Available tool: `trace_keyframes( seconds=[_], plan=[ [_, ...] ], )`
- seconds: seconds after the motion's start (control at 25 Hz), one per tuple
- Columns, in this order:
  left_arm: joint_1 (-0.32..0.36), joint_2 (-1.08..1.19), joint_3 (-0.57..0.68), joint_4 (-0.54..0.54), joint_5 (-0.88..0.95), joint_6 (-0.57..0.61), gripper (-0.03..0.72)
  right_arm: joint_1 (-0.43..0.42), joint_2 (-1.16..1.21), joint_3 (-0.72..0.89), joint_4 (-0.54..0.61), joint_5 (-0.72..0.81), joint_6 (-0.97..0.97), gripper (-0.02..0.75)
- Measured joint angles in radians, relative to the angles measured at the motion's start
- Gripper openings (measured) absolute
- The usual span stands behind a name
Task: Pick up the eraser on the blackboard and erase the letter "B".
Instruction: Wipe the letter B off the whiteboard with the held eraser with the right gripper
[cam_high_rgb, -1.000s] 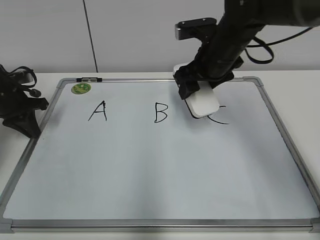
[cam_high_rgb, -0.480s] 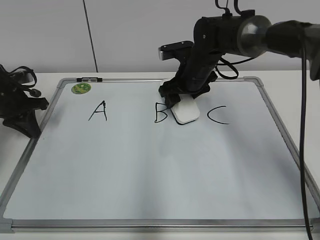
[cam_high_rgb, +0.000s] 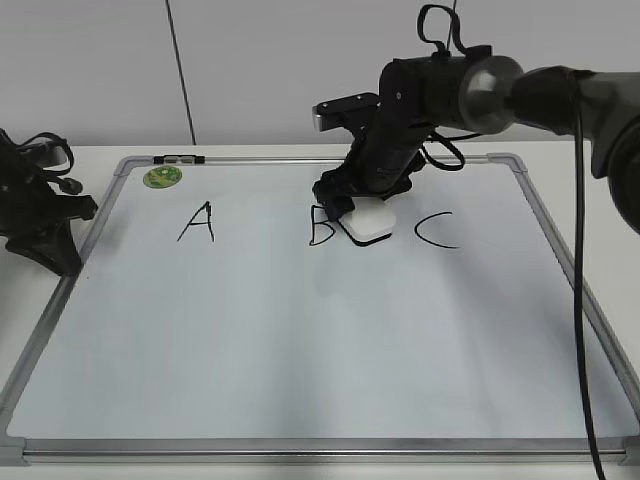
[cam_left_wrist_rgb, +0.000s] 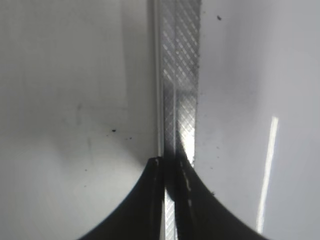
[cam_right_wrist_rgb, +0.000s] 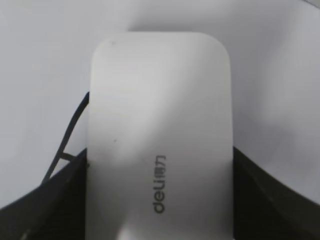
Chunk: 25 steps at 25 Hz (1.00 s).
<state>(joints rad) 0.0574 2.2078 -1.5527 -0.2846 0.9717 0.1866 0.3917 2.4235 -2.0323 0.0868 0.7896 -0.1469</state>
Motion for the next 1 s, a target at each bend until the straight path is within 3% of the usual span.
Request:
trace_keyframes(
  seconds=[0.4,0.8,1.0],
  plan=[
    [0.0,0.0,0.0,0.0,0.0,0.0,0.027,0.032,0.015,-0.006,-0.045,-0.034,-0.008,0.536],
    [0.0,0.0,0.0,0.0,0.0,0.0,0.029,0.198,0.021,-0.011,-0.074,-0.033,-0.021,0.536],
    [0.0,0.0,0.0,0.0,0.0,0.0,0.029,0.213,0.021,-0.011,-0.113,-0.033,-0.023,0.536]
  ],
)
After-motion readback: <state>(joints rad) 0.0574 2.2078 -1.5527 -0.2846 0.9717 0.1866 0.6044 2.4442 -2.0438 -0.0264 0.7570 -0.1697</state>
